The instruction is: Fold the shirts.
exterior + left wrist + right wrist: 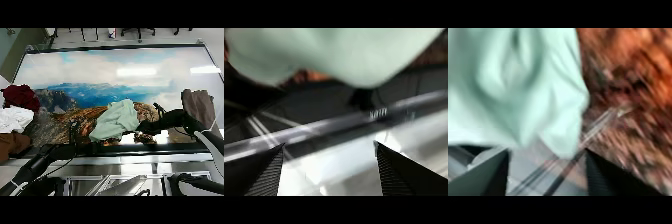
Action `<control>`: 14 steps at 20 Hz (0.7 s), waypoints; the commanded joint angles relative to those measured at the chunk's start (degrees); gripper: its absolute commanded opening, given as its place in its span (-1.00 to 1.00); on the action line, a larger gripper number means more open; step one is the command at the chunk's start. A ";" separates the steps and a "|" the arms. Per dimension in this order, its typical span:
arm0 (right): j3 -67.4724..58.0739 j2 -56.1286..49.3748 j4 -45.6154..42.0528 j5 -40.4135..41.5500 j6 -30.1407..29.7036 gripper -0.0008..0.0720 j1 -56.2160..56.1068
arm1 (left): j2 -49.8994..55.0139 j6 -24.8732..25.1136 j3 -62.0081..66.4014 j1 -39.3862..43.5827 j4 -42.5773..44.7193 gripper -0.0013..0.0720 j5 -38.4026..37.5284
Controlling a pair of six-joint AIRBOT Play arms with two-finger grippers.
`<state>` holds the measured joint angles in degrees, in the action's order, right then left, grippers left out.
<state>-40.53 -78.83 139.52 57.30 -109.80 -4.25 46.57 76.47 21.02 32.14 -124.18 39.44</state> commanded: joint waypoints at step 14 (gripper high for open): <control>-6.14 -4.79 0.85 -2.73 -0.42 -0.66 -2.38 | 9.94 -1.11 -1.66 -3.93 -0.46 0.67 -12.70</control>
<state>-46.59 -83.57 140.42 54.85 -110.21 -6.59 51.48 75.42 17.10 25.67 -124.53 29.02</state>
